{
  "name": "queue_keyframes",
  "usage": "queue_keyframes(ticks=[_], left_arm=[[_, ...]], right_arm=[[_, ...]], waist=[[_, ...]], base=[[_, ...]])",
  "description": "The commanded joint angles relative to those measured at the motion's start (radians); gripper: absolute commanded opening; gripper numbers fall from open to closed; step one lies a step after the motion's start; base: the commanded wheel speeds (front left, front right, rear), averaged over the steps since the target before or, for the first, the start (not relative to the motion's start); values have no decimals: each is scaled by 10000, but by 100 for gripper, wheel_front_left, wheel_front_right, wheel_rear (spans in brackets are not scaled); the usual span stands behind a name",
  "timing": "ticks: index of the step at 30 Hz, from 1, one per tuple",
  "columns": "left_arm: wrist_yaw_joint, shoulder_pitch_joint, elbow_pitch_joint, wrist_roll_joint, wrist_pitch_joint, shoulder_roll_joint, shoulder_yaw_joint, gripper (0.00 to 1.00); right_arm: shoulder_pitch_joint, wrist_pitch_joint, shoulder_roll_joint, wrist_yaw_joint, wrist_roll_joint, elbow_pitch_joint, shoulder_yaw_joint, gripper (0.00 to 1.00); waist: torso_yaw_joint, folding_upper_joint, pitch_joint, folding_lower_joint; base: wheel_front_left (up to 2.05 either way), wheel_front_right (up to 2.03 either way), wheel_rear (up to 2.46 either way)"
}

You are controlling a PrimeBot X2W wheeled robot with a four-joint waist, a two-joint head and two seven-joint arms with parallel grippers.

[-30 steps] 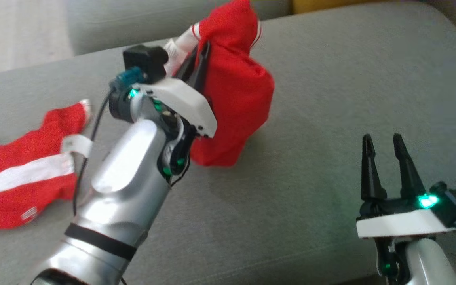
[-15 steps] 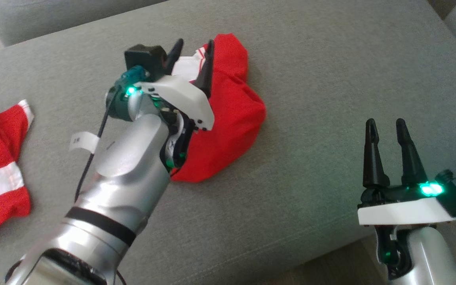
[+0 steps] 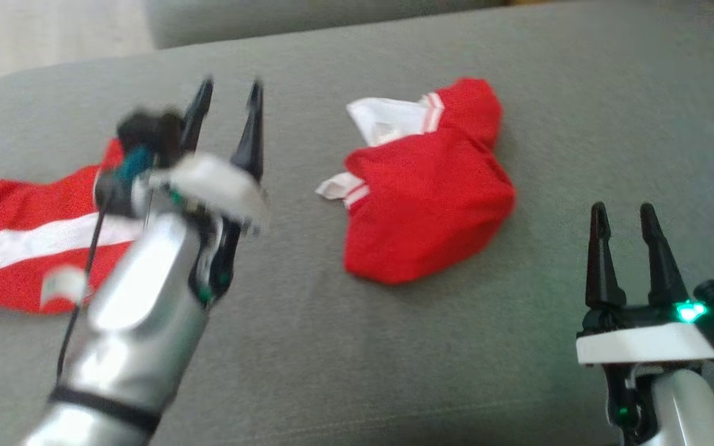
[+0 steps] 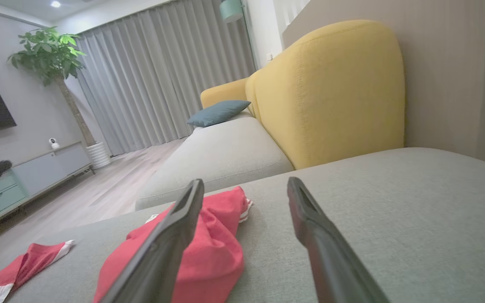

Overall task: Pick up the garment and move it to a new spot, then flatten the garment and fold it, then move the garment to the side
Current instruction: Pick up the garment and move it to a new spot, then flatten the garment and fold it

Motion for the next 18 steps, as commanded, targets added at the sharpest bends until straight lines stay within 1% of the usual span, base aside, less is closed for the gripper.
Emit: queue_keyframes(ticks=[1,3,6,10,14,18], left_arm=[[13,355,-630,175,-76,403,544,100],[99,1228,-1202,284,-76,544,897,100],[350,2714,-2213,559,-76,606,1424,100],[512,4408,-3509,1115,-77,416,1932,100],[450,5336,-4117,1449,-77,-41,2372,100],[204,5643,-4242,1796,-77,-336,2587,100]], right_arm=[[-27,-109,-77,77,-112,-240,135,100],[94,-109,-77,77,-157,-150,26,100],[267,-109,-77,77,-212,-49,-87,100],[427,-109,-77,77,-343,79,-98,100],[458,-109,-77,77,-493,178,-29,100],[424,-109,-77,77,-572,223,-22,100]], waist=[[817,0,-587,0],[1082,0,-790,0],[1377,0,-1009,0],[1609,0,-1094,0],[1686,0,-1111,0],[1732,0,-1124,0]], base=[[0,0,0],[0,0,0],[0,0,0],[0,0,0],[0,0,0],[0,0,0]])
